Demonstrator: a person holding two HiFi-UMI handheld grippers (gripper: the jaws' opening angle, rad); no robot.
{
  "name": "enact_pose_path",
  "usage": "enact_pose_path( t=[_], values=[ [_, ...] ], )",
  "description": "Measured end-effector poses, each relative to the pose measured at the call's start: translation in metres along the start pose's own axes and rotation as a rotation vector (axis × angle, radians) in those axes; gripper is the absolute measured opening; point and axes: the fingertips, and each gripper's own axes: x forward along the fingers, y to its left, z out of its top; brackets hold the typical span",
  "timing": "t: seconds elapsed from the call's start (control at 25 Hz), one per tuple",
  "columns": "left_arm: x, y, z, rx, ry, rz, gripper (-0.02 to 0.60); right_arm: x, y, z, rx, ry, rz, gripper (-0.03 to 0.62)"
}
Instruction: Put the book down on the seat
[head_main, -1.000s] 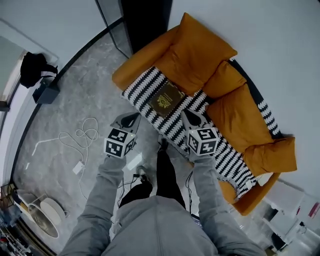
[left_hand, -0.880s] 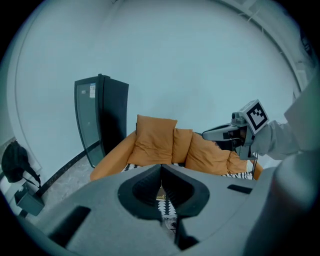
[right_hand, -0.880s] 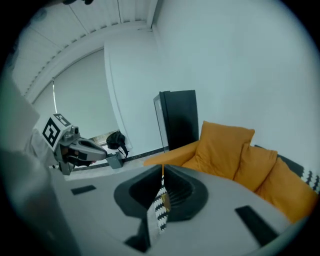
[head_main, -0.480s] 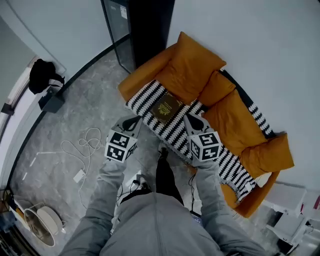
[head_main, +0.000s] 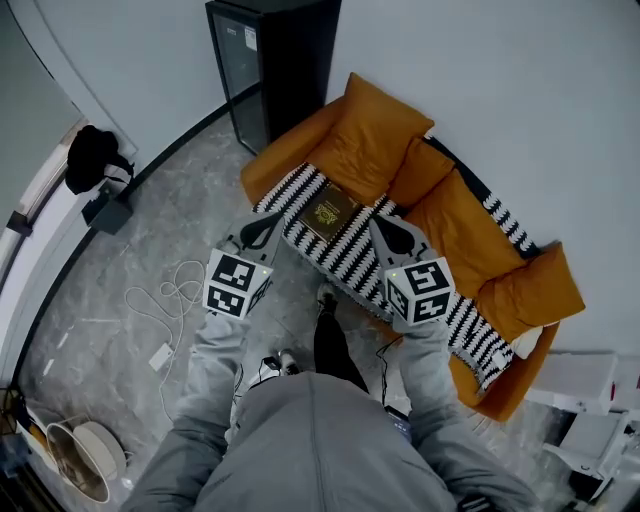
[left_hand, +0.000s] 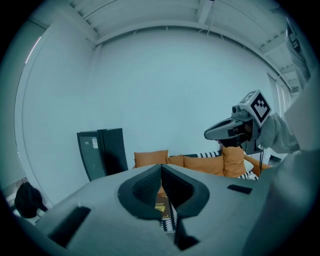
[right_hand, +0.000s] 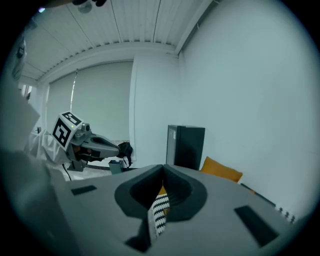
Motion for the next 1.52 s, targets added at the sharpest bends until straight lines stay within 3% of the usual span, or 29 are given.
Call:
enact_pose_path(
  t=[0.6, 1.08, 1.52],
  values=[
    [-0.084, -0.067, 0.086, 0.222, -0.187, -0.021, 0.025, -0.096, 0.049, 0.069, -0.105, -0.173, -0.037, 0.029],
    [-0.124, -0.086, 0.113, 0.242, -0.276, -0.003, 0.025, -0.135, 0.078, 0.093, -0.188, -0.227, -0.021, 0.028],
    [-0.127, -0.092, 0.115, 0.242, -0.288, -0.007, 0.025, -0.139, 0.081, 0.09, -0.201, -0.223, -0.014, 0.028]
  ],
)
